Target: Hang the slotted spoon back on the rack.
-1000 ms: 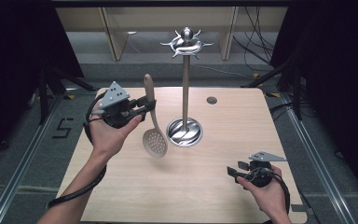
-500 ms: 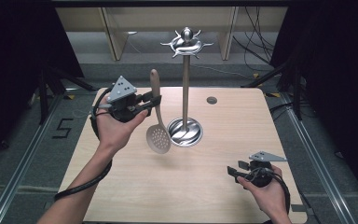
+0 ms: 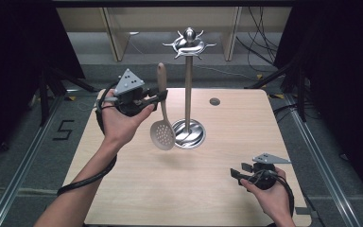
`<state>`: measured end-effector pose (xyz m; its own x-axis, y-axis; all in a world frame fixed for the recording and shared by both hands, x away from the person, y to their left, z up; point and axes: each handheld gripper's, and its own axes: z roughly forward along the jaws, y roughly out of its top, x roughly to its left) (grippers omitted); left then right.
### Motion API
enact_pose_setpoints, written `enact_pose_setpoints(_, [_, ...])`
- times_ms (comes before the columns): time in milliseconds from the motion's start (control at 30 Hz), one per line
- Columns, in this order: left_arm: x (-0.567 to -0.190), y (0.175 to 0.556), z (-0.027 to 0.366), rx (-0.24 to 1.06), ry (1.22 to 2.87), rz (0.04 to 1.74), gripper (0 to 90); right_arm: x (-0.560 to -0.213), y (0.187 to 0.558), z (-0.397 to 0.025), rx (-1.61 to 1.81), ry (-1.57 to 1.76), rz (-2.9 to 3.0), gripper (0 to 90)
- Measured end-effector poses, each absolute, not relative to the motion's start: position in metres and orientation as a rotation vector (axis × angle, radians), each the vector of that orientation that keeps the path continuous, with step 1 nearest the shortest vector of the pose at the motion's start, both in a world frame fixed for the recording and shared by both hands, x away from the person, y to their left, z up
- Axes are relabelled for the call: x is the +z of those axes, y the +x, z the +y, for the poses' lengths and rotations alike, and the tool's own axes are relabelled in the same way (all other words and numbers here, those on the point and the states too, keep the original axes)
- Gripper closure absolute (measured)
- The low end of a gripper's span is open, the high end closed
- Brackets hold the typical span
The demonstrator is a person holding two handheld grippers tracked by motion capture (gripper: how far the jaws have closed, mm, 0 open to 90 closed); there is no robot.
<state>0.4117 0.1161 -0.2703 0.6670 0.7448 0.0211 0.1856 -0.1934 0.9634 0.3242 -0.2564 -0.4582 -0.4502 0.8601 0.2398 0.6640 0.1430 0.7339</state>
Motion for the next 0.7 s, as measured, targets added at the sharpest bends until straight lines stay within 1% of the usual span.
enact_pose_setpoints(700, [-0.259,0.43,0.096,0.592,1.758,0.757,71.0,-0.458,0.324,-0.256,1.199,1.498,2.19,44.7])
